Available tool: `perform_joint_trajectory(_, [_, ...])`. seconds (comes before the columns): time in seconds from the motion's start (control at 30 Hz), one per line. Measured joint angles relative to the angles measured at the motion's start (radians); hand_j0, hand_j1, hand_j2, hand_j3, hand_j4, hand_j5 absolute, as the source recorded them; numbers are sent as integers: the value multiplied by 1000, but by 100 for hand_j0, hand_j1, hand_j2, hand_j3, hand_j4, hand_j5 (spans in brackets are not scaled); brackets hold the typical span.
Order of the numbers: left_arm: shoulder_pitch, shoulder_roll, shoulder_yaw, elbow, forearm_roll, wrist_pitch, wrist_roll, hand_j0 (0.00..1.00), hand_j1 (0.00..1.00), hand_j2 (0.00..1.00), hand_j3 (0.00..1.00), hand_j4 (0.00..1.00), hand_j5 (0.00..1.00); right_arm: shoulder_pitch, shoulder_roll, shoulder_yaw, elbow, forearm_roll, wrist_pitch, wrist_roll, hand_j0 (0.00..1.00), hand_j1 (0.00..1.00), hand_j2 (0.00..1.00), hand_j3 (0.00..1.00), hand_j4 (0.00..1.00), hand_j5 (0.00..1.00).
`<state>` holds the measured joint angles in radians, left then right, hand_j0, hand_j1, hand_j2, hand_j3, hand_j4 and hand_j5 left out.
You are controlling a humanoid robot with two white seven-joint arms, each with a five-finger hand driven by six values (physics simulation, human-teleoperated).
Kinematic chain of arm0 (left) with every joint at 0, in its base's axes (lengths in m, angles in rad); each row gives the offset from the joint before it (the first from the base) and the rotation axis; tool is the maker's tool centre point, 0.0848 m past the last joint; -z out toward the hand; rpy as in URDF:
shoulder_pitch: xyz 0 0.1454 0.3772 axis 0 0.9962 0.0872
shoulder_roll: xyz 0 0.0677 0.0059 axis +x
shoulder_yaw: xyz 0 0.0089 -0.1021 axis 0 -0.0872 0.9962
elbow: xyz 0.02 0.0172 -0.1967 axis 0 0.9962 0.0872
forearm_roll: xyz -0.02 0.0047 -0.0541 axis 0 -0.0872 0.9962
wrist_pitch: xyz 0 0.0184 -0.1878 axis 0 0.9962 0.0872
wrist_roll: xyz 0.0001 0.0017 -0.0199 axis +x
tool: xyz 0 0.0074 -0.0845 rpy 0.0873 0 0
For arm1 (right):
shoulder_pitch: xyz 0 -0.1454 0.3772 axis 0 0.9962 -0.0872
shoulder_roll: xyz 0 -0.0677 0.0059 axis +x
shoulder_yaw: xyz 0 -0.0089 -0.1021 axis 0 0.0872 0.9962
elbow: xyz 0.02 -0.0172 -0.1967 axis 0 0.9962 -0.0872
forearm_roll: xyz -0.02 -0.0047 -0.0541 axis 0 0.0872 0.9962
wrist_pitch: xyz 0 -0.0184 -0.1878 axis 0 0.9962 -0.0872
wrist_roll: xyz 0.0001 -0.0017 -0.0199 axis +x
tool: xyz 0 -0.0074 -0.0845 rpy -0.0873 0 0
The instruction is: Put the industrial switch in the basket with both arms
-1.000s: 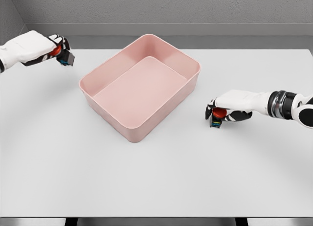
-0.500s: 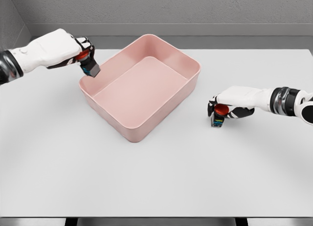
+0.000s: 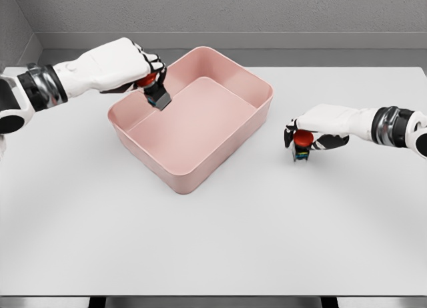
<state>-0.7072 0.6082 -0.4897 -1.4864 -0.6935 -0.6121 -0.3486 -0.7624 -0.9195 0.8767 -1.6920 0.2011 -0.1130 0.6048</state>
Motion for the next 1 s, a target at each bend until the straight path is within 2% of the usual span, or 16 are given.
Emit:
perform_joint_trajectory(0.03, [-3, -8, -10, 1, 0, 0, 0, 21, 21, 21, 21, 21, 21, -2, 0, 0, 0, 0, 0, 0, 52, 52, 52, 52, 52, 52])
perform_joint_trajectory(0.07, [-9, -16, -18, 1, 0, 0, -2, 31, 31, 31, 31, 31, 31, -2, 0, 0, 0, 0, 0, 0, 52, 52, 52, 52, 52, 52])
perform_joint_trajectory(0.13, [-15, -30, -34, 2, 1, -1, -12, 38, 38, 38, 38, 38, 38, -8, 0, -2, 0, 0, -1, 0, 52, 52, 52, 52, 52, 52])
perform_joint_trajectory(0.3, [-38, -53, -74, 3, 5, -1, -21, 80, 80, 80, 80, 80, 80, -29, 0, -6, 0, 0, 1, 0, 52, 52, 52, 52, 52, 52])
perform_joint_trajectory(0.47, [-44, -60, -92, 3, 5, -1, -22, 100, 100, 100, 100, 100, 100, -52, 4, -6, 0, 0, 3, 0, 52, 52, 52, 52, 52, 52])
perform_joint_trajectory(0.7, [-43, -47, -83, 2, 14, -1, -22, 100, 100, 100, 100, 100, 100, -81, 11, -6, -1, 0, 4, 1, 53, 53, 53, 53, 53, 53])
perform_joint_trajectory(0.87, [-25, 28, -40, -5, 62, -1, -22, 100, 100, 100, 100, 100, 100, -104, 24, -5, -4, -1, 4, 5, 53, 53, 53, 53, 53, 53])
perform_joint_trajectory(1.0, [29, 100, -5, -7, 107, -1, -21, 100, 100, 100, 100, 100, 100, -126, 36, -3, -6, -2, 4, 6, 52, 52, 52, 52, 52, 52])
